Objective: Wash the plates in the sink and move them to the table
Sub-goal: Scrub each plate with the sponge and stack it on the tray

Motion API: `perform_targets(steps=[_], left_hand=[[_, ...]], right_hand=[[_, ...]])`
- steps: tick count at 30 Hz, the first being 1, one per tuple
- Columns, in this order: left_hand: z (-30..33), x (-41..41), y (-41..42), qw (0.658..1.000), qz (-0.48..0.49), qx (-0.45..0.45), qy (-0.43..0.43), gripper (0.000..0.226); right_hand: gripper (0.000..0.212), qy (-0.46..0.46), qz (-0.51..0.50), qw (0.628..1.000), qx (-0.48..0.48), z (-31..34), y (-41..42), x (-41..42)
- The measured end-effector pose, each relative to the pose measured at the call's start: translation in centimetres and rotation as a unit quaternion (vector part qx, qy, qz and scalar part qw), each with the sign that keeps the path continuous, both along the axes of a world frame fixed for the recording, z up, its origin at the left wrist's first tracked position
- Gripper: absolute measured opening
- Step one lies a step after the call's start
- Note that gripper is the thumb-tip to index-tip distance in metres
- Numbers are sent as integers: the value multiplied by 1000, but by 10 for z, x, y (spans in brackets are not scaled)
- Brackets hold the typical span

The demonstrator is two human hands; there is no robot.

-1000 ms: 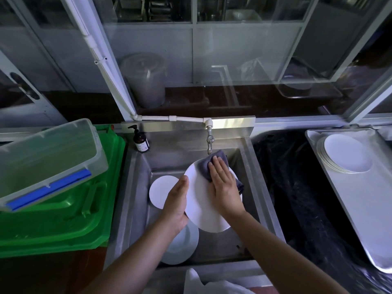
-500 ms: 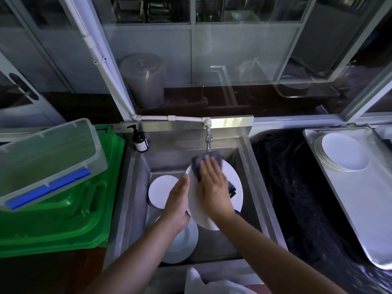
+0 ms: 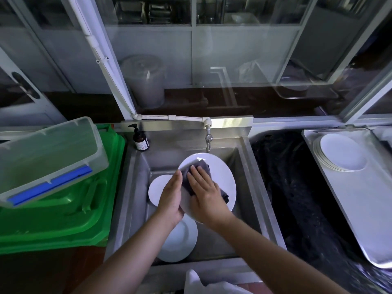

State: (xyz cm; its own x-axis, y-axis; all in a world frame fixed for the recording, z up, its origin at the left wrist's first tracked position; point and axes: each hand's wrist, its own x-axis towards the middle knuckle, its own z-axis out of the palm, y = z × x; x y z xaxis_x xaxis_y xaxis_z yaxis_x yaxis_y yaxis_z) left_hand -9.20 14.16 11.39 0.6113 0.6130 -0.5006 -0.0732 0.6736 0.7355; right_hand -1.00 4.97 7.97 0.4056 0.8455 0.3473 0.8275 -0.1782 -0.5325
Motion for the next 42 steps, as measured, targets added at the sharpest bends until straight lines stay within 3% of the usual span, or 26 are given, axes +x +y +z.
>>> perform_targets(steps=[3, 5, 10, 13, 17, 20, 24, 26, 29, 30, 32, 35, 40, 42], left_hand=[[-5, -6, 8, 999, -28, -22, -3, 57], [-5, -8, 5, 997, -50, -40, -39, 62], [0, -6, -16, 997, -27, 3, -65, 58], [4, -10, -17, 999, 12, 29, -16, 53], [14, -6, -18, 998, 1, 55, 21, 35], [18, 2, -23, 996, -1, 88, 30, 32], [16, -2, -20, 998, 3, 61, -6, 39], [13, -7, -19, 999, -1, 42, 8, 43], [17, -4, -26, 999, 13, 25, 20, 41], [18, -1, -29, 999, 16, 24, 22, 41], [16, 1, -31, 999, 16, 30, -4, 42], [18, -4, -34, 999, 4, 18, -31, 41], [18, -5, -39, 1000, -9, 2, 7, 42], [18, -5, -40, 1000, -12, 5, 8, 42]], right_hand=[[65, -57, 115, 989, -70, 11, -11, 32], [67, -61, 129, 988, -53, 13, -16, 36], [53, -23, 25, 998, 53, -2, -8, -1], [49, -27, -10, 997, 69, -1, -6, 22], [51, 113, -207, 971, 34, 12, 0, 42], [52, 122, -139, 980, 66, 29, 11, 14], [47, -11, 41, 995, 86, 26, 4, 13], [46, -11, 5, 997, 81, 17, -1, 38], [49, 83, -162, 982, 43, 19, 0, 44], [48, 72, -153, 984, 59, 23, 1, 36], [44, 6, -38, 995, 97, 23, -3, 11], [49, -28, 74, 994, 81, 9, -18, 14], [55, 98, -119, 988, 13, 0, -22, 41], [56, 91, -95, 991, 24, 6, -21, 24]])
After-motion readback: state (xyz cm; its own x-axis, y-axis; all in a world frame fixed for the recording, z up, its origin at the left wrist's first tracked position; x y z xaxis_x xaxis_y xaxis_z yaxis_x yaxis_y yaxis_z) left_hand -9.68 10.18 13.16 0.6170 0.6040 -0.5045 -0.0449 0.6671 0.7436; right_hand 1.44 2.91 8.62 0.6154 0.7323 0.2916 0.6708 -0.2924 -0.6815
